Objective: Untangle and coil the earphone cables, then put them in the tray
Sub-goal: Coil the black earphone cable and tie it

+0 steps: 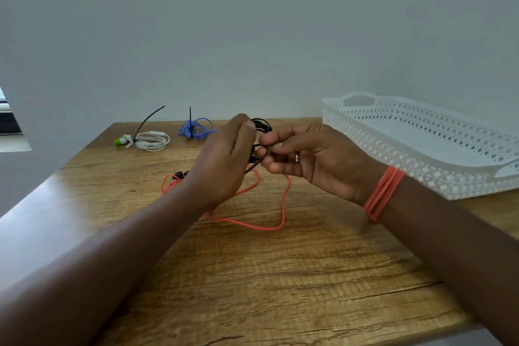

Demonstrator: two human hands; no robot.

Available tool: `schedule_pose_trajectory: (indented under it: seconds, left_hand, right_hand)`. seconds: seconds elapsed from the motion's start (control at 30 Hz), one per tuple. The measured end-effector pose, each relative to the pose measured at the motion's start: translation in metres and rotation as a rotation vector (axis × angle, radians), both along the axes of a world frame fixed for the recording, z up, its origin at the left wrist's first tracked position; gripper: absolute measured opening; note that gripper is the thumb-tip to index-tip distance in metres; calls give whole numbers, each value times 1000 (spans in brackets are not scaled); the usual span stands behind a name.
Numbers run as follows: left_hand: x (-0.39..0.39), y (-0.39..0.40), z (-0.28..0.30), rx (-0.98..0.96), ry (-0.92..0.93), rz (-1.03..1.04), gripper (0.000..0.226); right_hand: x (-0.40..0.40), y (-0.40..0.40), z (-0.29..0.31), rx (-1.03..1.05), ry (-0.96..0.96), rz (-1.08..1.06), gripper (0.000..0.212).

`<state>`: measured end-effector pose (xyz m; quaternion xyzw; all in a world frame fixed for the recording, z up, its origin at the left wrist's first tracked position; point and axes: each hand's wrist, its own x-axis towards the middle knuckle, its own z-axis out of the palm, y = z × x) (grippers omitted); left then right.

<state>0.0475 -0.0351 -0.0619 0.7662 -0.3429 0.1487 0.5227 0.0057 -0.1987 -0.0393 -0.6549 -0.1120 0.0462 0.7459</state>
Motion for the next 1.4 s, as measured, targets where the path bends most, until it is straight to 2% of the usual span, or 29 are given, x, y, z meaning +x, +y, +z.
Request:
schedule_pose_trajectory:
  seconds: [0.13,0.3,0.37,0.57,0.87,0.93,1.03,1.1,1.4]
  left_hand:
    - [1,-1,-1,-44,30,-8,30]
    - [4,-2,-2,-96,117,-33,29]
    - [3,-3,-1,-104,145,-35,32]
    - [1,-3,2,-117,206,-41,35]
    - [1,-2,1,-2,309,-21,48]
    - [2,-3,-1,13,344,-77,60]
    - [5,-3,-2,53,351,-118,91]
    - [6,-3,0,75,349,-123,98]
    - [7,-4,-1,109,383,-169,99]
  right_hand:
    - [1,3,-6,24,-87,-58,22]
    - [3,5,-12,-319,-352,-309,15]
    - [4,5,-12,-370,-396,-356,15]
    - [6,2,-12,-449,-410,-353,11]
    - [4,6,-14,-568,-472,-258,7]
    - [3,6,-14,-614,-491,-261,6]
    - [4,4,-14,-647,-509,-301,5]
    - [5,3,-14,-647,-507,-325,4]
    - [4,5,-17,-630,-488,-332,5]
